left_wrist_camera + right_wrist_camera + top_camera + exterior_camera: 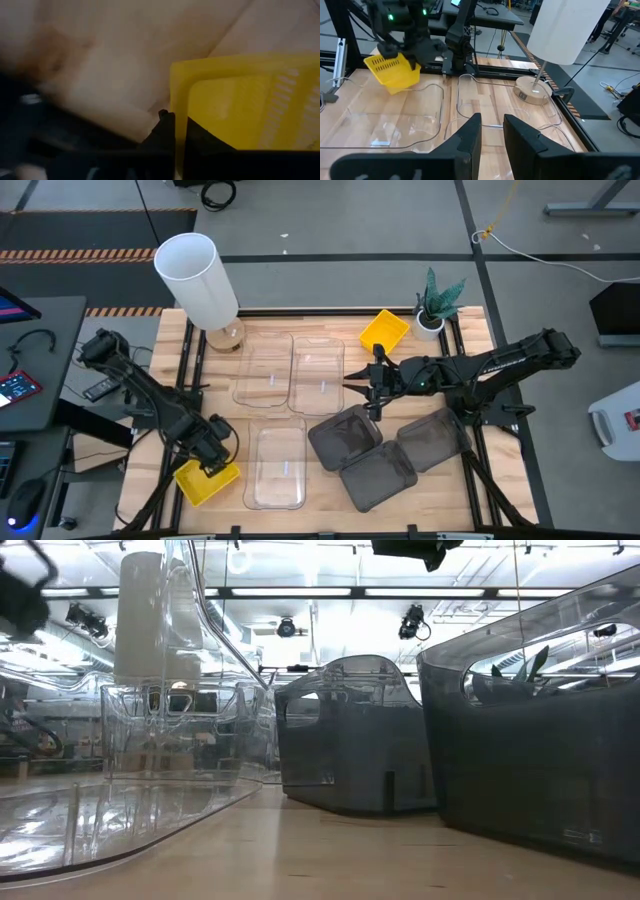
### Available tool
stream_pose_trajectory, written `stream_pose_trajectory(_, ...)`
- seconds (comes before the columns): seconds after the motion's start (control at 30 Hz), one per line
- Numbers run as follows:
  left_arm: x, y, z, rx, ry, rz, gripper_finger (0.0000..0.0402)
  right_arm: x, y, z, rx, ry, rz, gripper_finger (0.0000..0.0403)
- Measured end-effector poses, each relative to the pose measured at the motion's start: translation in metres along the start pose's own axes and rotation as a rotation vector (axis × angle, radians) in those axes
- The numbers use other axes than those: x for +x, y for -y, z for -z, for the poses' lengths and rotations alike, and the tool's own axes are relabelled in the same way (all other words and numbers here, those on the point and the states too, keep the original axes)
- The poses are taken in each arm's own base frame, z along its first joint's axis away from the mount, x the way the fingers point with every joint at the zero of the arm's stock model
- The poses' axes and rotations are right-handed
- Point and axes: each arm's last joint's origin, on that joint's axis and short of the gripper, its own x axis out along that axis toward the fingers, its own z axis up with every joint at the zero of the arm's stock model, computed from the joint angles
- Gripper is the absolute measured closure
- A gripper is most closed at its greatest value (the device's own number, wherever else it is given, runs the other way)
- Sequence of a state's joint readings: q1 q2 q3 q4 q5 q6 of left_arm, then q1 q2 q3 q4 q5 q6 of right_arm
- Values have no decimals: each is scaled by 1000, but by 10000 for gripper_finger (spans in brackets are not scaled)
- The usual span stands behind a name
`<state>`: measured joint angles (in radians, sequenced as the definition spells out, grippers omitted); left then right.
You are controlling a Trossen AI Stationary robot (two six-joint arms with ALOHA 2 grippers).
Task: Stack baskets by color
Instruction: Stack the bottom yellow bin on top of the top yellow bin
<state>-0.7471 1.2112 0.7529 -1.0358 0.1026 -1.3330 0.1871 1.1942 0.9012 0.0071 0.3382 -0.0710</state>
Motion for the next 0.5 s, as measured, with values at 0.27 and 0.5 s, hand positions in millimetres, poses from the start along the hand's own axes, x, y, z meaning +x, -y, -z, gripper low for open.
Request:
stream_pose_trajectory(0.27,-59,-2,3,-5,100,-161,396,0,0,0,16,0,0,316)
stream_pose_trajectory(0.5,-101,-5,-2,-36,276,-212,396,0,0,0,18,1,-2,316)
